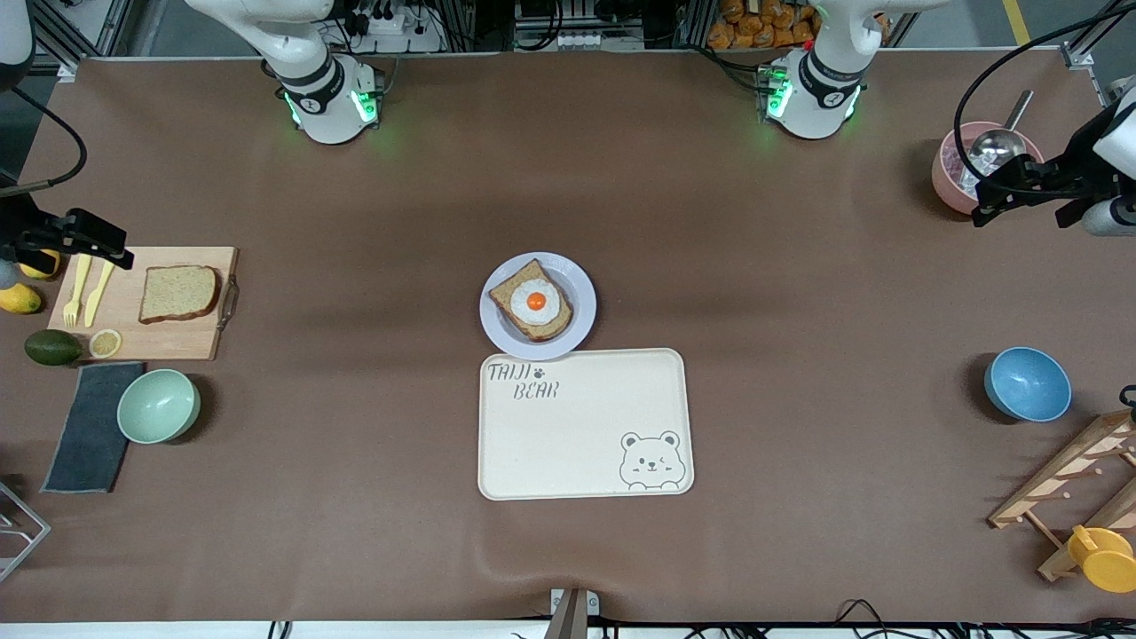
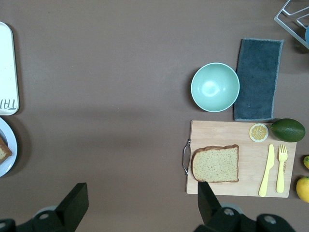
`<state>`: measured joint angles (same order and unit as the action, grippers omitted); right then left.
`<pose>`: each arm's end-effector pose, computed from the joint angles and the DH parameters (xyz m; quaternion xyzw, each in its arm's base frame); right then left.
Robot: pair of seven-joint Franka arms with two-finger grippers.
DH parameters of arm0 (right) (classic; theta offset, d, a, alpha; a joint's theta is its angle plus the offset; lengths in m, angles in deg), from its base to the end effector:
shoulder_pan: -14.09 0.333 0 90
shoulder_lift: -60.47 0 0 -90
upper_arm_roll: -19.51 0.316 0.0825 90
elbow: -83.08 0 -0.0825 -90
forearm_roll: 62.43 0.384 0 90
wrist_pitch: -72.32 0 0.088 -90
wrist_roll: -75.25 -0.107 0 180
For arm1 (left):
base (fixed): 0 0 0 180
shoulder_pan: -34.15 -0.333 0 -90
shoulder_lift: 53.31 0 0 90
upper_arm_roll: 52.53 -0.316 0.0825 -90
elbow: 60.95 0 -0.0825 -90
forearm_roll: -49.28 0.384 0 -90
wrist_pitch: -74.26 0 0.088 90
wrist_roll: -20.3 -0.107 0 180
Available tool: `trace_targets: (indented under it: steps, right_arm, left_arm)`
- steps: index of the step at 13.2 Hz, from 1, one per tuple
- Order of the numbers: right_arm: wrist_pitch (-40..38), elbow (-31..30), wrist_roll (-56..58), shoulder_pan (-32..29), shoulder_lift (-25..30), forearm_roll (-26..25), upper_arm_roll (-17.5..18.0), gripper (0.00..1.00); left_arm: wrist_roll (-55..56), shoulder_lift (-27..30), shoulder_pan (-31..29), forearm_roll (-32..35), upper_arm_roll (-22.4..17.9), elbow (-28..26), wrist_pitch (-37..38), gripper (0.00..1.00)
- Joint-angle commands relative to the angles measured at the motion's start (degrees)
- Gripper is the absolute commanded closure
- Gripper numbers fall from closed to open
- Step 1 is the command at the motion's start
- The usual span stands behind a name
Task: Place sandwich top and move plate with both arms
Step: 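Move the right gripper toward the bread slice on the cutting board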
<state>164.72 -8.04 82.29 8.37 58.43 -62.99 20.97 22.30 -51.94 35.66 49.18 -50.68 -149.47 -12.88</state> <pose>0.5666 -0.0435 0.5989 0.9997 0.0245 -0.0070 0.0038 0.5414 -0.0322 0.6454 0.9999 -0.0119 -0.0001 0.0005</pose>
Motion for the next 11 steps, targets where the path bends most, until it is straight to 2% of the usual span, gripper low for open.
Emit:
trace_targets:
  steps: [1,6,8,11]
  right_arm:
    - [-0.1,0.3,0.2,-0.3,-0.1,-0.9,0.1,0.0]
    - [0.1,0.4,0.3,-0.8,-0.6,-0.9,0.1,0.0]
    - [0.8,0.3,0.3,-1.7,-1.1,-0.8,0.1,0.0]
    - [2.2,0.2,4.7,-6.0,-3.6,0.0,0.1,0.0]
  left_arm:
    - [-0.2,-0.6,-0.3,0.2,0.0,1.3,0.8,0.0]
    - [0.1,-1.5,-0.2,0.1,0.0,1.2,1.1,0.0]
    - [3.3,-1.3,0.0,0.2,0.2,1.3,1.2,0.0]
    - [4.1,-1.3,-0.2,0.1,0.2,1.1,1.3,0.0]
